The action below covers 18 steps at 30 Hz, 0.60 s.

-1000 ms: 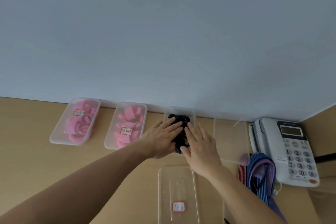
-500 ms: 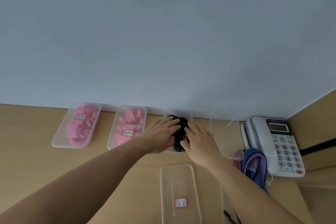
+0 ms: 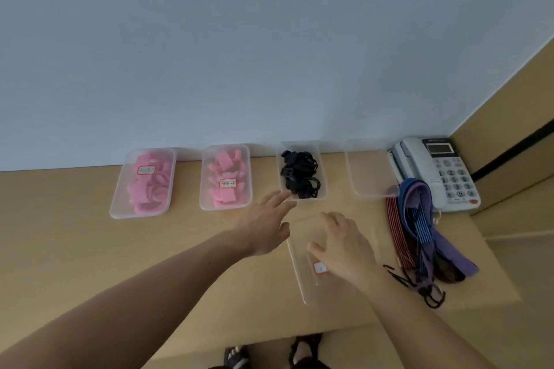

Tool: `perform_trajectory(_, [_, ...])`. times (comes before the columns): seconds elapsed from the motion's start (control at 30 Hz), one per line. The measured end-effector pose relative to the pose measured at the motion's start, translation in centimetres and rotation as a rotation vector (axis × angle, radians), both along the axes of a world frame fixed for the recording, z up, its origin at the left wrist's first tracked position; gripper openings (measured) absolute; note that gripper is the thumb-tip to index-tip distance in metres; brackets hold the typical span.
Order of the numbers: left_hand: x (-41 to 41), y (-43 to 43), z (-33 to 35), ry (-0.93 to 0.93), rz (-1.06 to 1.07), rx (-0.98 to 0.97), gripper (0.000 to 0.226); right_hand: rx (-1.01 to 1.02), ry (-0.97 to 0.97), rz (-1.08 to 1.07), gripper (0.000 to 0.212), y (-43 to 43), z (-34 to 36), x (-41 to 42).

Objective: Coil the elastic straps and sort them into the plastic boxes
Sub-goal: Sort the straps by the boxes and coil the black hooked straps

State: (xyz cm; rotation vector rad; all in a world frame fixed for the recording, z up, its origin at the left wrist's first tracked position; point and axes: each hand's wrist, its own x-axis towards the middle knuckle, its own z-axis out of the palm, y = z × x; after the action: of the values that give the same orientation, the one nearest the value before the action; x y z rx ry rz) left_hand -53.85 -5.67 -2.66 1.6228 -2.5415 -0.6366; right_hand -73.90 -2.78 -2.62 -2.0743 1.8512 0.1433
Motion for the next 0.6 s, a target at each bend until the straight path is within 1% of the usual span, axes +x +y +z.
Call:
perform_trajectory(0.1, [0.7,1.3,-0.8,-0.044,-0.013,0.045,0.057,0.086,0.052,-0.106,0.092,1.8,-1.3,0.3])
perform_trajectory(0.17, [1.1,2.2,-1.4,-0.052,-0.019,0.076,0.058,0.096,0.08,-0.176,0.104,2.6,-2.1,0.8])
perform_trajectory(0.3, [1.6,3.7,-2.2,-0.049,-0.015,0.12,0.058,0.023,0.089,-0.272,0.116,3.4,-3.4,1.8])
perform_trajectory(0.43, [1.7,4.0,-1.9,-0.037,-0.007,0.132,0.057,0.08,0.08,-0.414,0.129,3.5,-3.1,1.8])
perform_trajectory(0.47, [1.6,4.0,-1.7,-0.024,0.007,0.134,0.057,0.085,0.065,-0.452,0.126,3.6,-3.0,1.6])
perform_trajectory(0.5, [1.5,4.0,-1.4,-0.009,0.021,0.137,0.057,0.072,0.046,-0.472,0.119,3.6,-2.8,1.4])
perform_trajectory(0.57, [1.3,4.0,-1.0,0.005,0.049,0.153,0.055,0.026,-0.041,-0.488,0.093,3.6,-2.7,0.9])
perform_trajectory(0.6, [1.4,4.0,-0.9,0.0,0.063,0.17,0.054,0.013,-0.13,-0.509,0.078,3.4,-2.5,0.7])
